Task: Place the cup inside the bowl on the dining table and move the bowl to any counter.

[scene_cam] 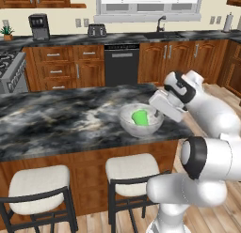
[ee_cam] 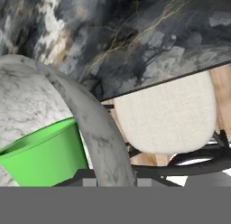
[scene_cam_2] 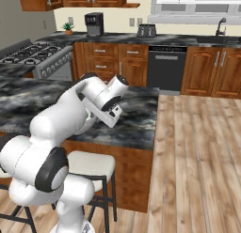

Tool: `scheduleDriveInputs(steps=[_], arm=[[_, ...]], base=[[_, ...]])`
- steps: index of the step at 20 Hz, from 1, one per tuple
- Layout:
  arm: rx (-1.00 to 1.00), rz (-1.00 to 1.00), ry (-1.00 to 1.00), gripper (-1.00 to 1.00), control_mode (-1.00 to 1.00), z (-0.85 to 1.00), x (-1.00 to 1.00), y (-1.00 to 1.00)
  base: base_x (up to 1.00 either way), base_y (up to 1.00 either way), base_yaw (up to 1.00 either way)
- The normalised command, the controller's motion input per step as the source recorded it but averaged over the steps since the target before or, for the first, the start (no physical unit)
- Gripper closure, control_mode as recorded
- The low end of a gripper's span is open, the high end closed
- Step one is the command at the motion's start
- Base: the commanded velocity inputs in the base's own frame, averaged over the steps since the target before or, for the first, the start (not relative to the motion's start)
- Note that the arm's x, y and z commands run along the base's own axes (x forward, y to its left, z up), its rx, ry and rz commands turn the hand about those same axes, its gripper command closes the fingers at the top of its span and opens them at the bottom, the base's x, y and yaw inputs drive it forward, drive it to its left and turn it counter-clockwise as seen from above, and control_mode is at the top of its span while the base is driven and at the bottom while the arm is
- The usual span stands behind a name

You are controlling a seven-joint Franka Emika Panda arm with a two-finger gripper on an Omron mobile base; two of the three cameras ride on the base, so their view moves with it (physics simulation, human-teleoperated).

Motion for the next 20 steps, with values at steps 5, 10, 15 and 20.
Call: scheduleDriveInputs(steps=[5,10,15,20], arm=[[0.00,0.00,0.00,1.00,-1.00,0.24,-0.50,-0.26],[0.00,0.00,0.00,1.00,-1.00,0.29,-0.41,-0.24],[0.00,0.00,0.00,1.00,-1.00,0.27,-0.34,-0.14],[0.00,0.00,0.00,1.00,-1.00,0.00,-0.04,0.00]], base=[[0.00,0.00,0.00],[0.00,0.00,0.00],[0.00,0.00,0.00],[0.00,0.00,0.00]])
